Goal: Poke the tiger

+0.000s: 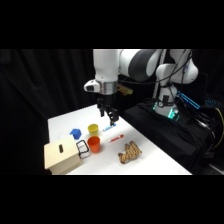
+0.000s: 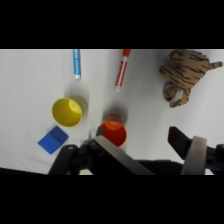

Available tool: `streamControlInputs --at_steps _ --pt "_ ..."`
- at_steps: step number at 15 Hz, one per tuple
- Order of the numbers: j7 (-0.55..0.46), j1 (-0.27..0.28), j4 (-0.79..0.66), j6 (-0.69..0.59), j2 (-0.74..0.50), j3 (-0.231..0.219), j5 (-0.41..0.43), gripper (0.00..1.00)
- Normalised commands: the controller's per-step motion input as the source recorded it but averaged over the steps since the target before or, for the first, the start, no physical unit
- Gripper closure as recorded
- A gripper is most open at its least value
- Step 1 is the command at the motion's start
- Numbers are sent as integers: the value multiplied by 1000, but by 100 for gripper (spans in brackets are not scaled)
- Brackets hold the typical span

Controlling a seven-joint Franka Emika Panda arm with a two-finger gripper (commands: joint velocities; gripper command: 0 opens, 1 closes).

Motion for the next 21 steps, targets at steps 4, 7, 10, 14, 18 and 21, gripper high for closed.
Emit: streamControlInputs --at_steps 4,7,10,14,18,21 --pt "87 42 1 23 50 59 -33 0" --pt "171 130 21 85 105 118 -2 0" --pt "177 125 37 121 89 89 3 26" --pt "136 87 22 138 84 45 -17 60" --pt "110 73 -12 192 128 33 -23 93" --pt "113 69 -21 279 218 12 -55 100"
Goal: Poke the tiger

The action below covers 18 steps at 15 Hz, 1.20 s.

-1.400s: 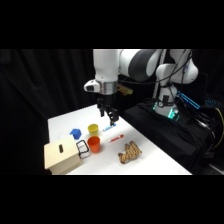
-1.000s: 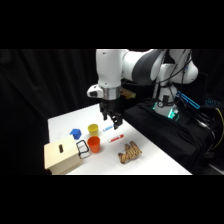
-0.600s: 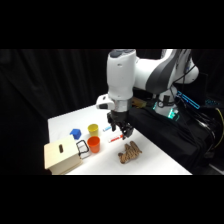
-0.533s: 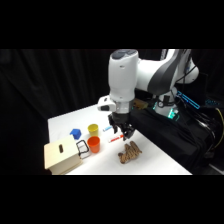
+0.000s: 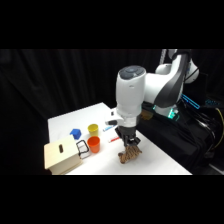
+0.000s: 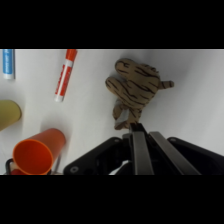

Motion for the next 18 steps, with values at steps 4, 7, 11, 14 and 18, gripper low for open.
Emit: streamControlInputs --at_steps 4,7,11,14,18 --pt "100 70 6 271 248 -34 -82 96" --pt "72 87 46 221 239 -75 -86 96" --pt "34 104 113 176 268 -81 -66 96" --pt "0 103 138 94 232 -75 -36 97" --pt "-19 65 -29 -91 -119 -62 -10 96"
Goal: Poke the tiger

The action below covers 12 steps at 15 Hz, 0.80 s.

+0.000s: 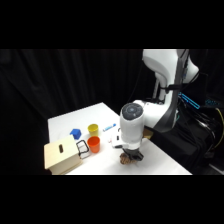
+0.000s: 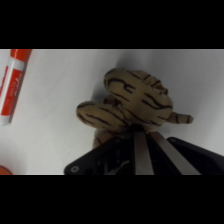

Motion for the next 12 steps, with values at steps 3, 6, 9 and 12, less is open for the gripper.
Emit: streamControlInputs --at_steps 3,6,9,12 --pt "-31 5 -213 -319 -538 -52 11 97" --pt "-90 -66 -182 -357 -588 -14 38 96" --pt "-95 -79 -82 -305 -447 -2 38 96" --pt "-128 -91 -8 -241 -312 5 71 94"
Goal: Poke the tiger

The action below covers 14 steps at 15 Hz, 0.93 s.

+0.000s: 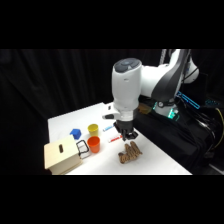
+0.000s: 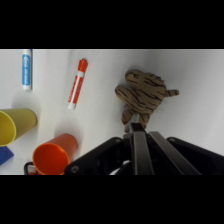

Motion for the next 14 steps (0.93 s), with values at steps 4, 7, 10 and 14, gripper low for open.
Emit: streamControlInputs --at_steps 4,7,10,14 --pt "-162 -91 13 -190 -232 1 120 59" --pt "-177 -77 2 -149 -210 -9 140 35" --pt "-164 -61 -5 -136 -206 -19 140 11" --pt "-152 -42 -10 -142 -210 -17 147 0"
